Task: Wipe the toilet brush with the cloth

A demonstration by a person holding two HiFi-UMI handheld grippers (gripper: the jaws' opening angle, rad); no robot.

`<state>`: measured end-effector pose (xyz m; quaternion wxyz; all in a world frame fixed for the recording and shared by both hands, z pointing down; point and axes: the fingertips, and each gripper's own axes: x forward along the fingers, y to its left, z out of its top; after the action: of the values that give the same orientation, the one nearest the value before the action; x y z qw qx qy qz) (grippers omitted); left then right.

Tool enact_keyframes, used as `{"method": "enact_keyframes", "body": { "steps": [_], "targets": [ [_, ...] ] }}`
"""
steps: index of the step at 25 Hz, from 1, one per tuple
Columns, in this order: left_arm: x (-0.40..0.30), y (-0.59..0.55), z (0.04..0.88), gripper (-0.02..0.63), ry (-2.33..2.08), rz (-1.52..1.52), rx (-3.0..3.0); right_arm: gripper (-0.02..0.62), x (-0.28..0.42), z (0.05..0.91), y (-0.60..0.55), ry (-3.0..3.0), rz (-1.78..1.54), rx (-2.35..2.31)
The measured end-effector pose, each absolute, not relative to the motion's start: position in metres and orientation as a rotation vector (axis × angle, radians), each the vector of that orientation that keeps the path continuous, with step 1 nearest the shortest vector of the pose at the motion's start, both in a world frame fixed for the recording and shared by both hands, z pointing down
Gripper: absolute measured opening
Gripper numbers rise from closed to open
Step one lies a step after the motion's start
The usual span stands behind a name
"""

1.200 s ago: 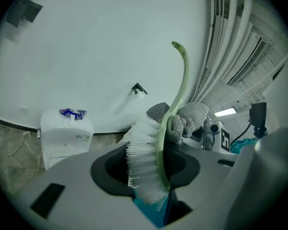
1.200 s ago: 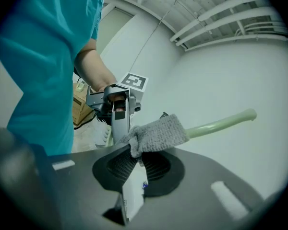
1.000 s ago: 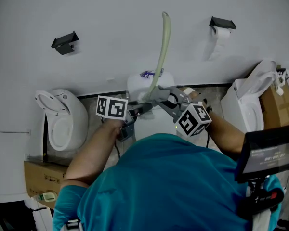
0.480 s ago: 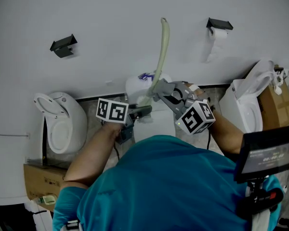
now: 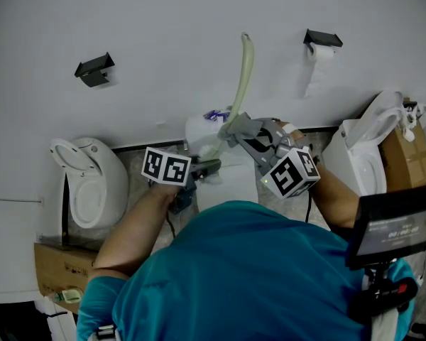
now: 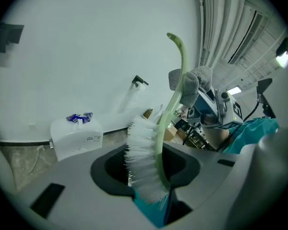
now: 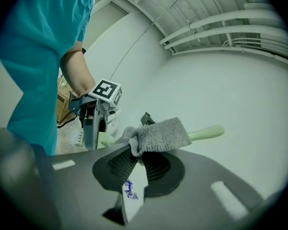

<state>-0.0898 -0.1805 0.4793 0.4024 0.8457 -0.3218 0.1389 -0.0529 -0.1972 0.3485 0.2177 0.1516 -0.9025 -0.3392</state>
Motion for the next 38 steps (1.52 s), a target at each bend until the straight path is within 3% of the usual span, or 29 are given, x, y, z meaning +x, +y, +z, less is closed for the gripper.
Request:
{"method": "enact_keyframes", "body": {
  "steps": [20,30,38],
  "targets": [
    [-0.11,-0.185,0.494,0.16,-0.982,0.572,2.224,0.034,-0.04,0.332,-0.205,-2.508,-0.937,0.503],
    [-0.102,-0.182,0.485,0.155,-0.862,0.344,2.213,0.034,-0.032,0.327,-0.203,-2.532,-0.923,0.525],
    [-0.102,-0.179,0.483,0.155,-0.83,0.336,2.248,0.034,-0.025,0.316,-0.206,-2.537,-0.943,0.556]
  ]
}}
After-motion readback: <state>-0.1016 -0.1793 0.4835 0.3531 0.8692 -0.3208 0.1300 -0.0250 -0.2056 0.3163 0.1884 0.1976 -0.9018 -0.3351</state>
